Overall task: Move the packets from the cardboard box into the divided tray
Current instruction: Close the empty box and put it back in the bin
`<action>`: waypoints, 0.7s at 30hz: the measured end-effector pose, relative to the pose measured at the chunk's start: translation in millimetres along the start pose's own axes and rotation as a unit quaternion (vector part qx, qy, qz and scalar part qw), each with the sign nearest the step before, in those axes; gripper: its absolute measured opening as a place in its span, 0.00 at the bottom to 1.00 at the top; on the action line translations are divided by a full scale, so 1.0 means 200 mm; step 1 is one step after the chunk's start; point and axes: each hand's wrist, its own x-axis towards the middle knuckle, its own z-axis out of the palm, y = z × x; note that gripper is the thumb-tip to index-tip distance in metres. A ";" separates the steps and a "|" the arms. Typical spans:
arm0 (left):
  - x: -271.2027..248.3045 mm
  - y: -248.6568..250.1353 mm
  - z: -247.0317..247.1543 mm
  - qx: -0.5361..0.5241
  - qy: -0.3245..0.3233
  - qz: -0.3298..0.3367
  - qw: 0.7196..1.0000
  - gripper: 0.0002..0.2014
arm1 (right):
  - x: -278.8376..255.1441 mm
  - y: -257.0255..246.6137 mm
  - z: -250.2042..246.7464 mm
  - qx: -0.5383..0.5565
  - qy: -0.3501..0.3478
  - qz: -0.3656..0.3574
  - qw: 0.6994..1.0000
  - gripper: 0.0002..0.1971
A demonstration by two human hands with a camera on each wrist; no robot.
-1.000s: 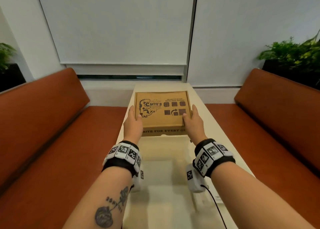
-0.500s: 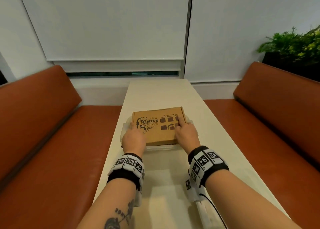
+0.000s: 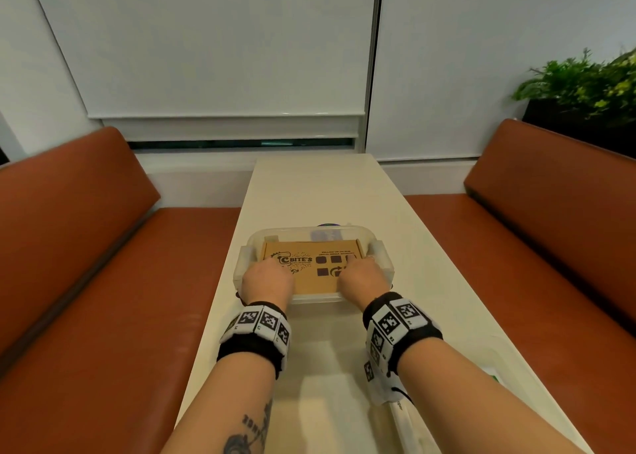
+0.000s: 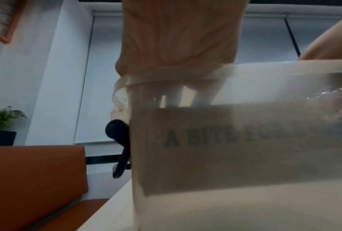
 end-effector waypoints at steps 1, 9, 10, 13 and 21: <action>0.00 0.00 0.00 -0.004 -0.006 -0.002 1.000 0.11 | 0.00 0.00 0.00 0.004 -0.002 0.007 1.000 0.17; 0.00 0.01 0.00 -0.021 -0.013 -0.012 1.000 0.10 | 0.00 -0.01 -0.02 0.027 0.006 0.033 0.999 0.14; -0.01 0.01 -0.01 -0.033 -0.006 -0.008 0.999 0.11 | -0.01 -0.01 -0.03 0.032 0.013 0.030 0.999 0.13; -0.06 0.03 -0.02 -0.102 0.045 0.036 0.993 0.16 | -0.07 0.00 -0.06 0.094 0.086 -0.005 0.992 0.13; -0.43 0.30 -0.04 -0.121 0.272 0.317 0.901 0.05 | -0.29 0.27 -0.23 0.262 0.232 0.012 0.937 0.15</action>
